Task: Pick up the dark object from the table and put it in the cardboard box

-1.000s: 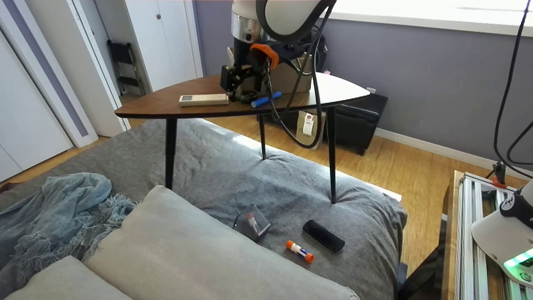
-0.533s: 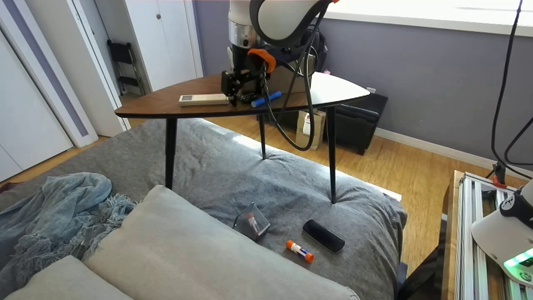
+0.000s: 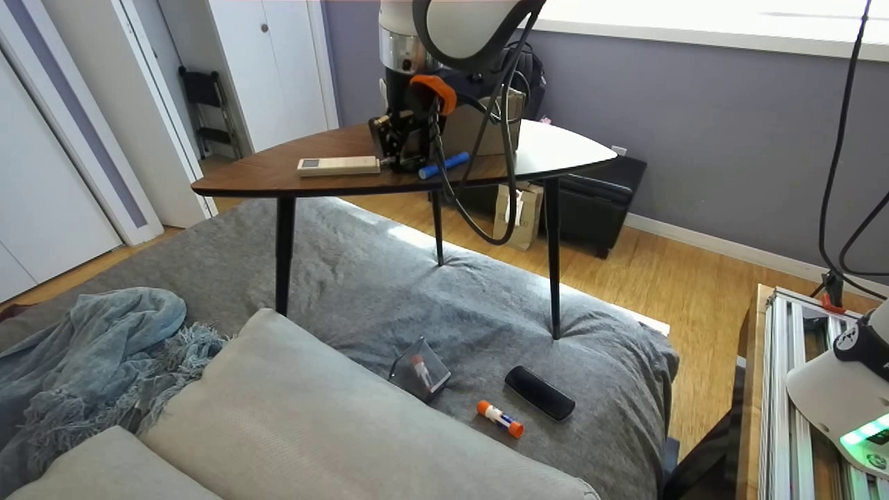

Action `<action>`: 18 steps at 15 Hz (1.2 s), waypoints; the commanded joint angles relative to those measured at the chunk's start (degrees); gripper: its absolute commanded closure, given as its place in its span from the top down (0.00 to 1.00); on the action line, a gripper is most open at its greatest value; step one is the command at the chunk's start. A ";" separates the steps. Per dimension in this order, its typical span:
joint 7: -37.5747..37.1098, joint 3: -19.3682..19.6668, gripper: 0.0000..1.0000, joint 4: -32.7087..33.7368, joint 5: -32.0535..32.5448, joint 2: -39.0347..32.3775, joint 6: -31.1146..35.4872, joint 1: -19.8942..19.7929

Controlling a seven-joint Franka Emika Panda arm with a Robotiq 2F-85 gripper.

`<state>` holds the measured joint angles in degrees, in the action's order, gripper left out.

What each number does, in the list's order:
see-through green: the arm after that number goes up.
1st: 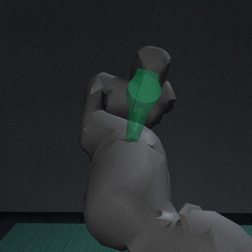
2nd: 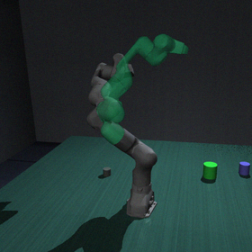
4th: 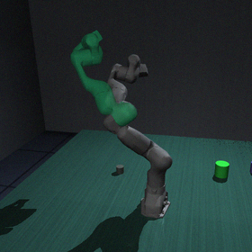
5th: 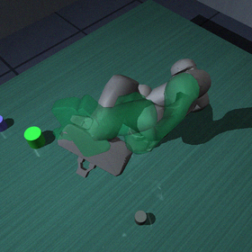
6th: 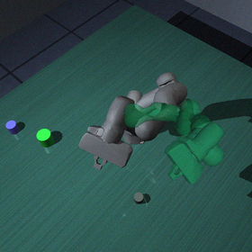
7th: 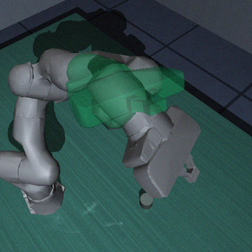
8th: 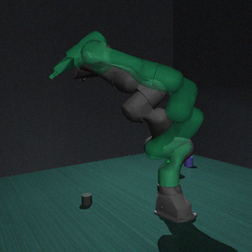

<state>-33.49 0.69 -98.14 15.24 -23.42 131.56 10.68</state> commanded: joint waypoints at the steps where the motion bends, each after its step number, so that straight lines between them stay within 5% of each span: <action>1: -1.03 0.91 0.49 1.49 -0.67 -0.93 -1.18 0.80; 2: -1.19 0.95 0.37 1.36 -0.58 -0.76 -1.19 0.83; 18: -2.46 0.14 0.37 -3.95 2.28 9.98 -1.80 1.54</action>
<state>-34.06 0.65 -98.90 15.50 -17.72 128.51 11.23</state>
